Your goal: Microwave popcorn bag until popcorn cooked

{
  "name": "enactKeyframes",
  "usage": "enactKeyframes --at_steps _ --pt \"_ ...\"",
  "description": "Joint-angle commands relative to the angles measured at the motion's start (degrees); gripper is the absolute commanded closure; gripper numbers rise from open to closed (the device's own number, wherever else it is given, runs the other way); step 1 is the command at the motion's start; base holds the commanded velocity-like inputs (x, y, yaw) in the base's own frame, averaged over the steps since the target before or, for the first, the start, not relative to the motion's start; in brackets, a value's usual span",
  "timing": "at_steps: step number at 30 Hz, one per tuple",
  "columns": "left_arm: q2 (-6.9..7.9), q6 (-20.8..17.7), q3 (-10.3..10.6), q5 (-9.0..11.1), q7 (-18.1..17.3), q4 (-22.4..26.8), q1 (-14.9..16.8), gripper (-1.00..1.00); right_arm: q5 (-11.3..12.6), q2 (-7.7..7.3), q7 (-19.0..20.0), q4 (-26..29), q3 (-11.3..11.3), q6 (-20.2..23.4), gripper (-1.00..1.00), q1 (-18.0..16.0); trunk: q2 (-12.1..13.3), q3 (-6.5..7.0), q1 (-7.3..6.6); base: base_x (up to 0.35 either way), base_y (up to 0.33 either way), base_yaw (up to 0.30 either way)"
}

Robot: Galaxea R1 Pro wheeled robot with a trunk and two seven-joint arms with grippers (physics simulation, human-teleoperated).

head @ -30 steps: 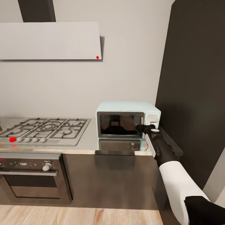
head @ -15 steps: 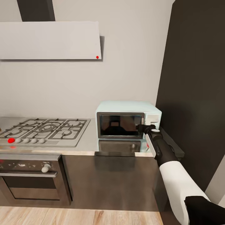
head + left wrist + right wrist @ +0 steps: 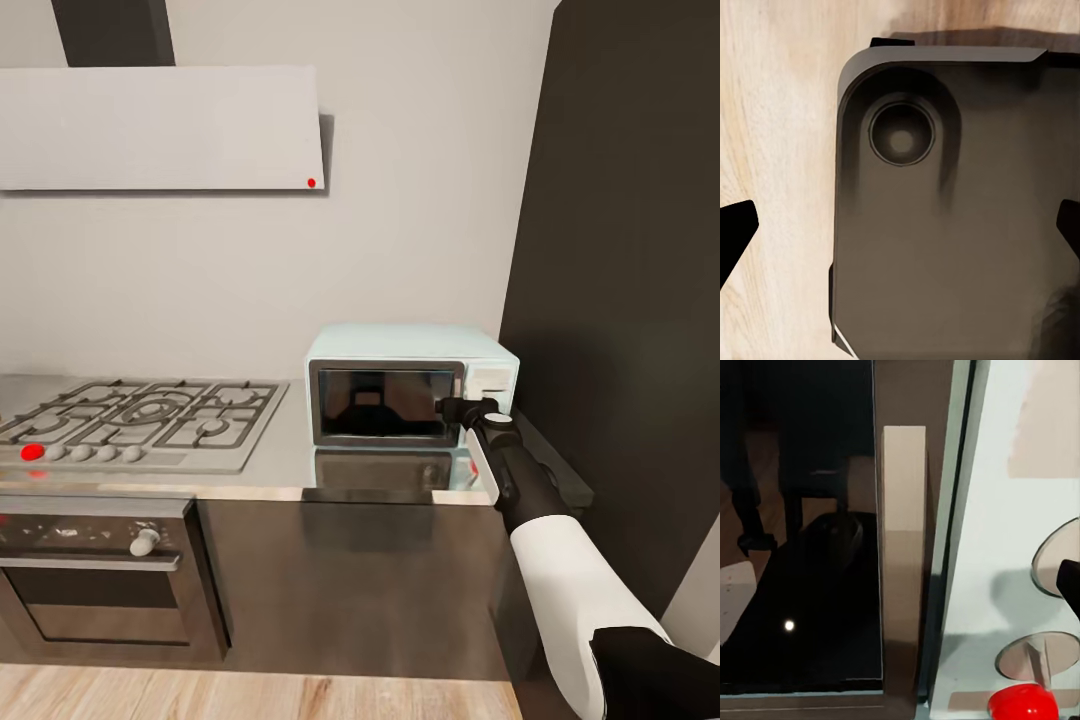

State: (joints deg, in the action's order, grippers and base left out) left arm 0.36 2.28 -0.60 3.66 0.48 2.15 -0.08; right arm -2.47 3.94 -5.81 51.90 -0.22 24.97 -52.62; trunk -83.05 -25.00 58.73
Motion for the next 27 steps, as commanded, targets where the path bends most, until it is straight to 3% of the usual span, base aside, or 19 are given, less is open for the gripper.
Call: enactKeyframes --at_steps 1,10,27 --pt "0.0 0.1 -0.01 0.38 0.05 0.05 -0.01 -1.0 -0.25 0.02 -0.08 0.06 -0.03 0.34 -1.0 -0.03 -0.03 -0.05 0.0 0.001 0.0 0.0" --pt "0.0 0.1 -0.01 0.38 0.05 0.05 -0.01 -1.0 -0.29 0.01 -0.08 -3.83 -0.04 -2.0 -1.0 -0.03 -0.03 -0.05 0.0 0.0 0.0 0.0" --pt "-0.09 0.1 -0.01 0.38 0.05 0.05 -0.01 -1.0 -0.43 0.01 0.03 -4.17 -0.04 -2.12 -1.0 -0.03 -0.03 -0.05 0.0 0.0 0.0 0.0"
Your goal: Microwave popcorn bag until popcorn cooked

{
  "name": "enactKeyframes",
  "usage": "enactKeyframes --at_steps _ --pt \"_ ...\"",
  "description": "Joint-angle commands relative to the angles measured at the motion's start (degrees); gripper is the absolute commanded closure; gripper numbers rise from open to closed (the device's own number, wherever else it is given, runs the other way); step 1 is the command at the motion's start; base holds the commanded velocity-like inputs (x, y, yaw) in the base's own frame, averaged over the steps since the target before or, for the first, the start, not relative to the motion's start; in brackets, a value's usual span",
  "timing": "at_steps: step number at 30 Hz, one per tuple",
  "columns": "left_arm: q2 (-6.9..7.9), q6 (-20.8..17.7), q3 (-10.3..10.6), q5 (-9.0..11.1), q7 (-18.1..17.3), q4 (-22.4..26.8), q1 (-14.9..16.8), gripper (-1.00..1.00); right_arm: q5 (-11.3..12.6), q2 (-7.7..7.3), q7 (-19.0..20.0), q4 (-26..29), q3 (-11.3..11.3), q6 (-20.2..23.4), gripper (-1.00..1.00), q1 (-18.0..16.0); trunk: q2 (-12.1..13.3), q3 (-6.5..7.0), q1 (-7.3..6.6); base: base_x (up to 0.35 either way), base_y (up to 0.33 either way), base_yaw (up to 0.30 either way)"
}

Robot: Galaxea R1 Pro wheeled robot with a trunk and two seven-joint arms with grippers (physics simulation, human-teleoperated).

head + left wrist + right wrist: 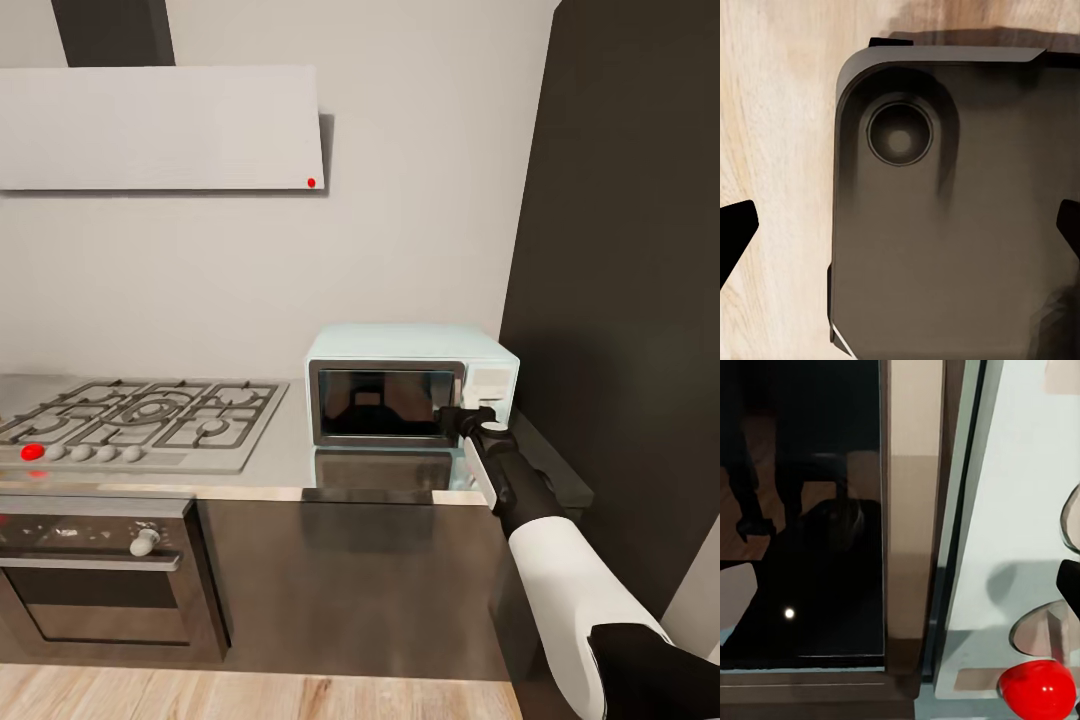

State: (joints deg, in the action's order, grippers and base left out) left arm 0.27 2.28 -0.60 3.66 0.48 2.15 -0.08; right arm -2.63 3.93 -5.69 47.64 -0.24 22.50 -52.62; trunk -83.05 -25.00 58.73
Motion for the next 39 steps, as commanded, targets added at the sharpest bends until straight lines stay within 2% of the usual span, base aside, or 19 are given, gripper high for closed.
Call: enactKeyframes --at_steps 1,5,6,31,39 --pt "0.0 0.1 -0.01 0.38 0.05 0.05 -0.01 -1.0 -0.27 0.03 -0.1 0.08 0.01 0.35 -1.0 -0.03 -0.03 -0.05 0.0 0.0 0.0 0.0" --pt "0.0 0.1 -0.01 0.38 0.05 0.05 -0.01 -1.0 -0.4 0.04 -0.11 0.08 0.01 0.33 -1.0 -0.03 -0.03 -0.05 0.0 0.0 0.0 0.0" --pt "0.0 0.1 -0.01 0.38 0.05 0.05 -0.01 -1.0 -0.41 0.05 -0.11 0.08 -0.01 0.29 1.0 -0.03 -0.03 -0.05 0.0 0.0 0.0 0.0" --pt "0.0 0.1 -0.01 0.38 0.05 0.05 -0.01 -1.0 -0.36 0.11 -0.28 0.08 0.02 0.37 1.0 -0.03 -0.03 -0.05 0.0 -0.001 0.0 0.0" --pt "0.0 0.1 -0.04 0.38 0.05 0.05 -0.01 -1.0 -0.44 0.07 -0.29 0.08 -0.02 0.26 1.0 -0.03 -0.03 -0.05 0.0 -0.178 0.0 0.0"
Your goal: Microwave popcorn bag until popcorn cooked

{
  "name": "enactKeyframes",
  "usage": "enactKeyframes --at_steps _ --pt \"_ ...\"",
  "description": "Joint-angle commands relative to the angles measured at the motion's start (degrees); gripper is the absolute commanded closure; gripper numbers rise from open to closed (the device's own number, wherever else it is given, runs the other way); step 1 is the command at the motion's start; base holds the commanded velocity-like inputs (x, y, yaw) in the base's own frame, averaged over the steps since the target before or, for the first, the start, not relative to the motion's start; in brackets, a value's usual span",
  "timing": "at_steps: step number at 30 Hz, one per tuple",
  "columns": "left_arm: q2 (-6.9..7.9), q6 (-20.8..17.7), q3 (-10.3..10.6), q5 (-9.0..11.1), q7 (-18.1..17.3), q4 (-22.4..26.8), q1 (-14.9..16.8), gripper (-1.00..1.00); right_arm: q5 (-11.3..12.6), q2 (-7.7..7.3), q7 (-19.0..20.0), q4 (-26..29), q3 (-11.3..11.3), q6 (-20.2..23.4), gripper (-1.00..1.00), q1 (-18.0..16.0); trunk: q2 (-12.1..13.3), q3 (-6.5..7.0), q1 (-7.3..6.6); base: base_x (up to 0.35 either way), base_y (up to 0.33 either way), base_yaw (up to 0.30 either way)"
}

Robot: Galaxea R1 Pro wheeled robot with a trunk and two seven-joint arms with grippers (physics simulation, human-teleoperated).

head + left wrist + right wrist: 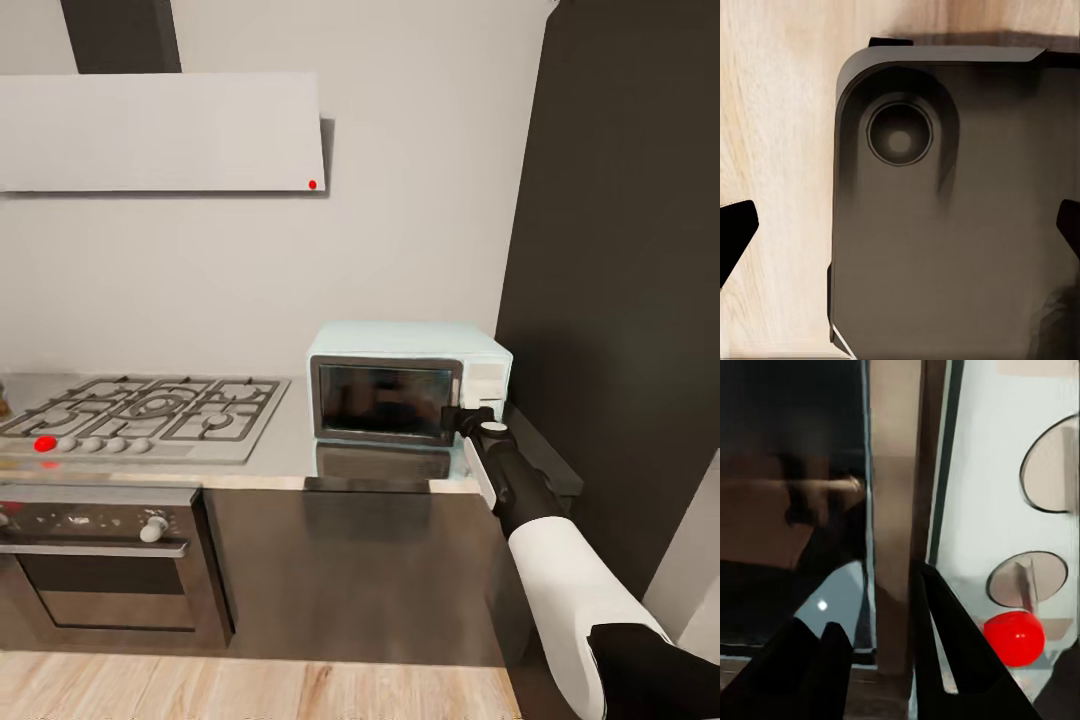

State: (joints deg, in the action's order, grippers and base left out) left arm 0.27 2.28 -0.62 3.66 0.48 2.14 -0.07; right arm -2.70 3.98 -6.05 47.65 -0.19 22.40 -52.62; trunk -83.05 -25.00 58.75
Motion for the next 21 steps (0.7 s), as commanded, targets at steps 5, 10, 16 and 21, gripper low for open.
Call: enactKeyframes --at_steps 5,10,16,21 --pt "0.0 0.1 0.0 0.38 0.05 0.06 -0.01 -1.0 -0.37 0.02 0.09 0.07 -0.06 0.37 1.0 -0.02 -0.03 -0.06 -0.02 -0.223 0.0 0.0" --pt "0.0 0.1 0.0 0.38 0.05 0.06 -0.01 -1.0 -0.37 0.04 0.1 0.07 -0.04 0.37 1.0 -0.02 -0.03 -0.06 -0.02 -0.221 0.0 0.0" --pt "0.0 0.1 0.0 0.38 0.05 0.06 -0.01 -1.0 -0.37 0.06 0.09 0.07 0.0 0.37 1.0 -0.02 -0.03 -0.06 -0.02 -0.116 0.0 0.0" --pt "-0.02 0.1 -0.05 0.38 0.08 0.06 -0.01 -1.0 -0.37 0.04 0.08 0.07 0.01 0.37 1.0 -0.02 -0.03 -0.06 -0.02 -0.013 0.009 0.0"
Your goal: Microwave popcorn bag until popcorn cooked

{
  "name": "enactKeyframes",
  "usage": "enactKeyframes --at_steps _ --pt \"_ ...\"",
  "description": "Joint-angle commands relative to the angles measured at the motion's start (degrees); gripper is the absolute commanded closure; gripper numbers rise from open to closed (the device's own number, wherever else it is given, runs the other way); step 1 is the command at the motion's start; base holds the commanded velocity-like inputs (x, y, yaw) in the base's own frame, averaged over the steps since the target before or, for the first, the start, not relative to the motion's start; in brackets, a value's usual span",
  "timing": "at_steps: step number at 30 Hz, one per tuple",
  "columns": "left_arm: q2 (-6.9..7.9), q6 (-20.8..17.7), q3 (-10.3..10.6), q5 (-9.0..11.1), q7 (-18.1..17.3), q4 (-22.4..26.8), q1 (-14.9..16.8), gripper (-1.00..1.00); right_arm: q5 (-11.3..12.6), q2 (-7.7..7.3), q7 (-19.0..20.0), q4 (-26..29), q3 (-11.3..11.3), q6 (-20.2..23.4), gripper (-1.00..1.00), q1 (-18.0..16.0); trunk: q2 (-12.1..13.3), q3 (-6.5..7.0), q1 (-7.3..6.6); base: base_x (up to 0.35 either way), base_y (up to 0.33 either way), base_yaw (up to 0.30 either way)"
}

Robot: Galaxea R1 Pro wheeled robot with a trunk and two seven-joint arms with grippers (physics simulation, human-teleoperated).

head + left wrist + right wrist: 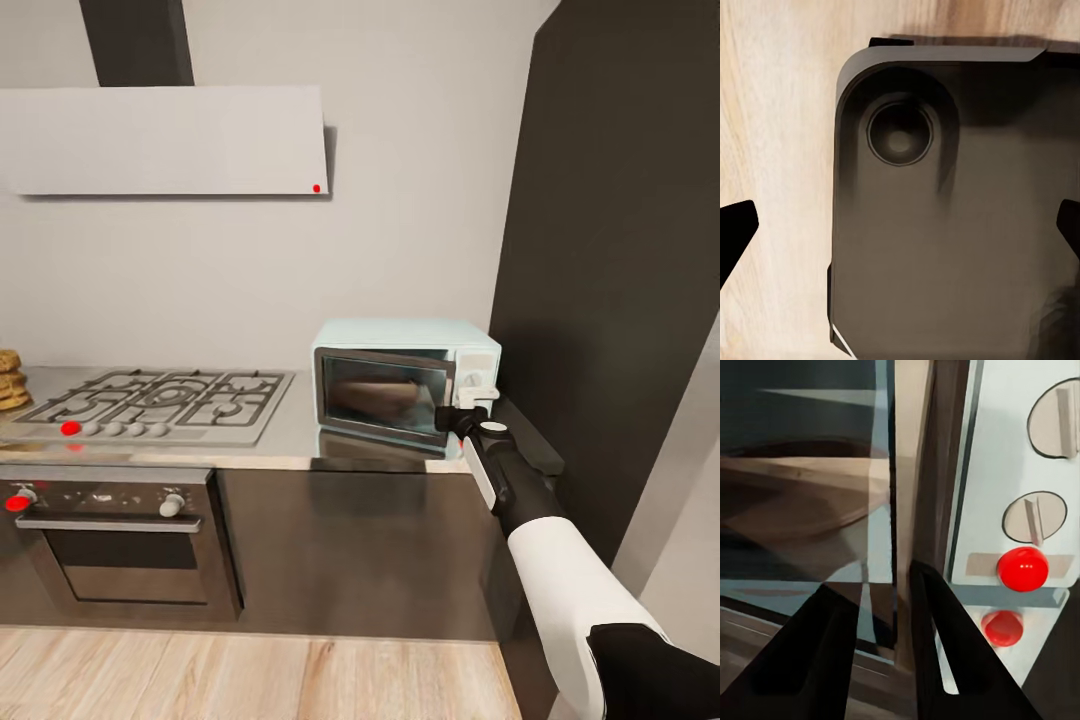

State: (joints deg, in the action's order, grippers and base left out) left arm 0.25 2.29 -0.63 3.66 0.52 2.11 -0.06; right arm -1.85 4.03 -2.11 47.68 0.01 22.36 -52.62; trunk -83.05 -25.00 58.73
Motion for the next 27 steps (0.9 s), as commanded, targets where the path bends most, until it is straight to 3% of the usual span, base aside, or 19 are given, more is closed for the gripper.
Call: enactKeyframes --at_steps 1,27 --pt "-0.04 0.08 -0.06 0.38 0.02 0.08 -0.03 -1.0 -1.22 0.0 -3.86 0.05 -0.18 0.41 1.0 -0.03 -0.03 -0.06 0.0 -0.06 0.063 0.0" --pt "-0.05 0.08 -0.04 0.38 0.01 0.08 -0.03 -1.0 -1.21 -0.08 -3.78 0.05 -0.27 0.45 1.0 -0.03 -0.03 -0.06 0.0 -0.052 0.036 0.0"
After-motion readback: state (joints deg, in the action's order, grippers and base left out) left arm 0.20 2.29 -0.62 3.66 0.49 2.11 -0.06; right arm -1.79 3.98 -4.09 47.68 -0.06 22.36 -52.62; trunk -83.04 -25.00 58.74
